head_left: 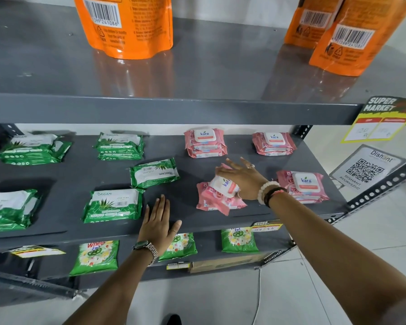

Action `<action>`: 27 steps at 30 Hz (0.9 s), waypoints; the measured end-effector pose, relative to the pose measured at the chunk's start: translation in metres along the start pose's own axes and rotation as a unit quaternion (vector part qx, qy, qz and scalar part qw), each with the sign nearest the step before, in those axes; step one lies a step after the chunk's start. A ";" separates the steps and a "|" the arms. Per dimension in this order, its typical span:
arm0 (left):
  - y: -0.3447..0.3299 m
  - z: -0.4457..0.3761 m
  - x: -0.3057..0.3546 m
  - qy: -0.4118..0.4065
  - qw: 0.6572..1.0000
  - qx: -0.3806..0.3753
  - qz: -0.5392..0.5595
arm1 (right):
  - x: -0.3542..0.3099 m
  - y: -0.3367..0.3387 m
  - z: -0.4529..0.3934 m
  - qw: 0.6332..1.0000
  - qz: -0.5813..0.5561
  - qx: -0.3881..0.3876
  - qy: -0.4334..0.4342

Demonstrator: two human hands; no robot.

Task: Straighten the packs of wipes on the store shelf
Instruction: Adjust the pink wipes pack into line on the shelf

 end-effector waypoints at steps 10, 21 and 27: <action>-0.002 0.000 -0.001 -0.007 1.000 -0.009 0.018 | -0.014 -0.001 0.010 0.978 -0.155 0.081 -0.112; 0.003 0.000 0.001 -0.025 1.000 0.002 0.015 | -0.019 -0.005 0.015 0.978 -0.163 0.077 -0.108; 0.051 0.029 -0.035 -0.015 0.993 0.112 0.040 | -0.046 0.021 -0.011 0.977 -0.160 0.126 -0.063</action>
Point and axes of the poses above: each hand's wrist, its own z-axis away from the middle knuckle, its own y-axis out of the back of the hand, x = y × z, the point moved 3 cm from there along -z, towards the middle knuckle, and after that the axes turned 9 degrees about -x, right-handed, at the moved point
